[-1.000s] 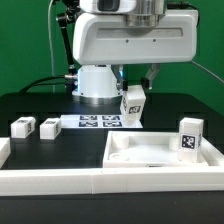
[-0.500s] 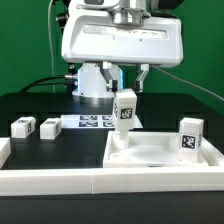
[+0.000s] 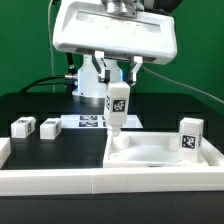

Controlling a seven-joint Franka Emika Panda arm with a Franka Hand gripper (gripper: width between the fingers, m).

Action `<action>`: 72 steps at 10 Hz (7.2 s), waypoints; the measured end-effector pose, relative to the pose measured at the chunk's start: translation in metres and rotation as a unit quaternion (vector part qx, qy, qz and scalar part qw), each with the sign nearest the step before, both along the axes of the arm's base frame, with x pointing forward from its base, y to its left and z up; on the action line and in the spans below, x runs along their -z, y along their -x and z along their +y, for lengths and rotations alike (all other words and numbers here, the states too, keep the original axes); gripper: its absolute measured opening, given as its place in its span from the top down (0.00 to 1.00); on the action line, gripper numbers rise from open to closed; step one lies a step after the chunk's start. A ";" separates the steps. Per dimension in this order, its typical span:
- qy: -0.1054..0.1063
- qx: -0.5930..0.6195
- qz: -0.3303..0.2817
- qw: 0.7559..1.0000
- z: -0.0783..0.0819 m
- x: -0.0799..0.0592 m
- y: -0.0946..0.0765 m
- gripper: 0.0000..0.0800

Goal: Assemble square table

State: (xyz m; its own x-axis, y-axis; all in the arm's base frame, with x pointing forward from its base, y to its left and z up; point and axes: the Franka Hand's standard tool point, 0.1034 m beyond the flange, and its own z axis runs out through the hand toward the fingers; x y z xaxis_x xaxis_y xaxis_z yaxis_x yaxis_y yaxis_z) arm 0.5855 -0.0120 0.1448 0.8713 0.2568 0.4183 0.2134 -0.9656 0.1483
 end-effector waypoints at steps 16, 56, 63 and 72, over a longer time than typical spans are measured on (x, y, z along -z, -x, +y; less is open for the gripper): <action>-0.033 0.044 0.028 0.998 -0.008 0.020 -0.028 0.64; -0.060 0.037 0.258 0.964 0.012 0.044 -0.019 0.19; -0.051 0.043 0.307 0.949 0.001 0.049 -0.023 0.19; -0.050 0.035 0.302 0.951 -0.002 0.052 -0.032 0.64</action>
Offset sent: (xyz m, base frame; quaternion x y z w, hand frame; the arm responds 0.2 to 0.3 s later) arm 0.0207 0.0229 -0.0051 0.1148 -0.0066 0.0808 0.9901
